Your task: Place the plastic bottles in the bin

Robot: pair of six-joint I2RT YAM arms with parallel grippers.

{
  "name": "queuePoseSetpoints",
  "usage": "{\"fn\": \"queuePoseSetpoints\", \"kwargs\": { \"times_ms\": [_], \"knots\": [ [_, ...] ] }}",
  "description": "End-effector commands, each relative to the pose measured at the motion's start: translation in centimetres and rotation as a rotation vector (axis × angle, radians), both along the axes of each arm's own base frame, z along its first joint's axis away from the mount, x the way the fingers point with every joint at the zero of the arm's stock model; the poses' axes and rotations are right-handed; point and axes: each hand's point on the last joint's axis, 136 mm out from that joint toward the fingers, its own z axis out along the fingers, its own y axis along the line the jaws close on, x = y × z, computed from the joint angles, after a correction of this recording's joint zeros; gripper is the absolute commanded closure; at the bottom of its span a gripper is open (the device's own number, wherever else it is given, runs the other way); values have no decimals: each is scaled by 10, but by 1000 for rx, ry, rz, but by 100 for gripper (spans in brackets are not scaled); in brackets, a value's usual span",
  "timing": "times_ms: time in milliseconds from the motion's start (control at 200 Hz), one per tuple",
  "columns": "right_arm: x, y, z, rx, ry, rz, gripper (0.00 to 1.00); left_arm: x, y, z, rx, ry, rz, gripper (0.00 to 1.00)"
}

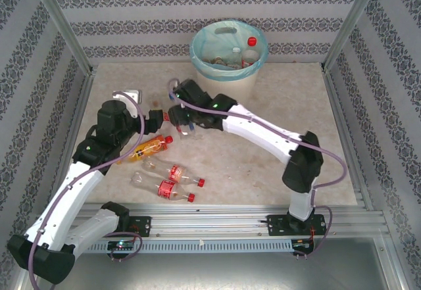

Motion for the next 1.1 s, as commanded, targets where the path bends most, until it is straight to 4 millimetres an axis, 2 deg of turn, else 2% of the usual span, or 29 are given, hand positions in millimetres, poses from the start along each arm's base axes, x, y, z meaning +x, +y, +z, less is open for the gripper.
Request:
{"fn": "queuePoseSetpoints", "kwargs": {
  "times_ms": [0, 90, 140, 190, 265, 410, 555, 709, 1094],
  "knots": [
    [24, -21, 98, 29, -293, -12, 50, 5, 0, 37, -3, -86, -15, 6],
    [50, -39, 147, 39, -453, -67, 51, 9, -2, 47, -4, -112, -22, 6],
    [67, -48, 167, 34, -528, -99, 51, 11, -4, 51, -6, -123, -27, 6],
    [86, -57, 181, 29, -595, -137, 51, 14, -5, 51, -8, -127, -31, 6],
    [117, -70, 189, -1, -664, -193, 51, 17, -7, 50, -7, -125, -37, 6],
    [181, -91, 170, -107, -687, -288, 52, 18, -8, 41, 0, -120, -43, 6],
    [215, -103, 148, -210, -685, -330, 52, 18, -7, 34, 11, -113, -43, 6],
    [231, -114, 125, -280, -660, -360, 52, 19, -9, 27, 8, -105, -51, 6],
    [252, -153, 92, -368, -590, -429, 45, 19, -12, 15, -2, -92, -68, 6]
  ]
}}
